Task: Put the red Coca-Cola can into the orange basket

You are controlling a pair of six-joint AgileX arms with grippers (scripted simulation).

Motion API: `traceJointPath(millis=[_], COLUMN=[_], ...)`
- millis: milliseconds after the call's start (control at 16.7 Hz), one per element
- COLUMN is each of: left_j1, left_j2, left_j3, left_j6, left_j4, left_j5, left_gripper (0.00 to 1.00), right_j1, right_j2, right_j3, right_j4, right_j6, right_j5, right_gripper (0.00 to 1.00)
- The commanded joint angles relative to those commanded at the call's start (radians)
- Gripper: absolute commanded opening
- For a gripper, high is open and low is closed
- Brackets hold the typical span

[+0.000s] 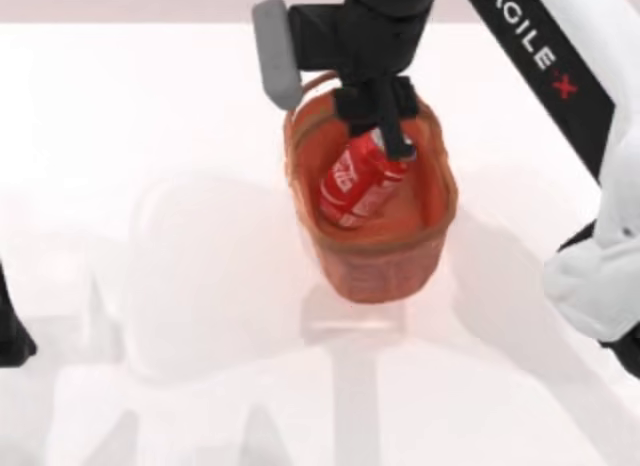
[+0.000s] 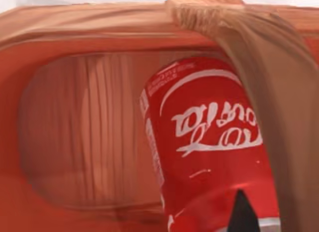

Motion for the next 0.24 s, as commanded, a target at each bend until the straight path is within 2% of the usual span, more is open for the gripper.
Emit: traceJointPath(millis=[240], left_j1=[0.0], left_j2=[0.0], left_j3=[0.0], left_j6=[0.0], left_j4=[0.0], left_j5=[0.0], left_gripper=[1.0], right_j1=[-0.006], right_j2=[0.018], right_j3=[0.062], right_j4=[-0.053], right_j6=[-0.004], right_j5=[0.0], right_gripper=[0.0])
